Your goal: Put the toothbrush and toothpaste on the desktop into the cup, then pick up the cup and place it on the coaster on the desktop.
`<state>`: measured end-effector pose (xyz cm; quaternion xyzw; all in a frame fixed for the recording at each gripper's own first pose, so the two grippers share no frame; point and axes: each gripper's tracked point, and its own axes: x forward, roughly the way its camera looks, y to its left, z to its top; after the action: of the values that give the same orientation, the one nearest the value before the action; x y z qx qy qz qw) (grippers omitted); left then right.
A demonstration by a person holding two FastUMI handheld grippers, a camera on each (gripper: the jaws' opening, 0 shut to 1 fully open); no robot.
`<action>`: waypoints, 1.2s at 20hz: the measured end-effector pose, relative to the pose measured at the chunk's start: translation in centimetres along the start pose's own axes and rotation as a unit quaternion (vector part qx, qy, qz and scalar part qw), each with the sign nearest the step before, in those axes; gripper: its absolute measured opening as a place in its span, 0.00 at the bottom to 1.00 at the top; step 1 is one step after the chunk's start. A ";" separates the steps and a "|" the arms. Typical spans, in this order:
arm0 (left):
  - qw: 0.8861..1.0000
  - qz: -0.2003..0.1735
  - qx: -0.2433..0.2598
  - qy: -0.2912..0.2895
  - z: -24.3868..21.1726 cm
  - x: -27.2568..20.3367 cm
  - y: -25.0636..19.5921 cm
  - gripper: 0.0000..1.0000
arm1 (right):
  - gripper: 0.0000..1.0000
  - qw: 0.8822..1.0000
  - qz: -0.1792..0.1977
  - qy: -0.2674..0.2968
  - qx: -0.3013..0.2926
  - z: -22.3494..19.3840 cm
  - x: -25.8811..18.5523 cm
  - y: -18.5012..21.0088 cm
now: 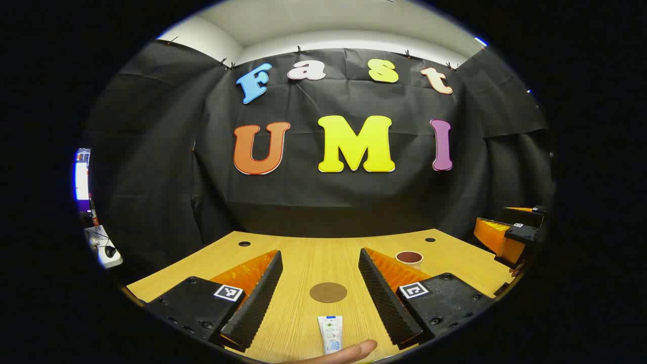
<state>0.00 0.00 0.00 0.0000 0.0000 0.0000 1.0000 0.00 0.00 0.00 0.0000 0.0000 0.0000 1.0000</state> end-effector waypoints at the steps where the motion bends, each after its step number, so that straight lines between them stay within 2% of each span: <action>1: 1.000 0.001 -0.001 0.000 0.0 0.1 0.1 0.96 | 0.95 1.000 0.001 0.001 0.001 0.0 -0.1 0.1; 10: 1.000 0.002 0.000 0.010 -0.7 0.6 0.8 0.96 | 0.98 1.000 0.013 0.017 -0.003 -1.0 0.1 0.9; 13: 1.000 0.004 0.003 0.011 -0.8 0.7 0.9 0.96 | 0.93 0.999 0.022 0.031 -0.002 -2.0 0.4 1.5; 16: 1.000 0.002 0.003 0.014 -1.0 0.8 1.0 0.96 | 0.98 0.998 0.034 0.051 0.008 -3.0 0.4 2.0; 20: 1.000 -0.004 0.004 0.017 -1.3 1.2 0.8 0.96 | 0.95 0.999 0.022 0.049 0.000 -3.8 0.8 1.4; 24: 0.999 0.022 0.000 0.023 -1.7 1.5 2.8 0.96 | 0.98 0.998 0.017 0.068 -0.002 -6.0 1.5 1.5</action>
<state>1.47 2.76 -1.72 -0.0005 0.0230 0.0219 0.9995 1.54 1.54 -6.02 -0.0019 0.0681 0.0172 0.9975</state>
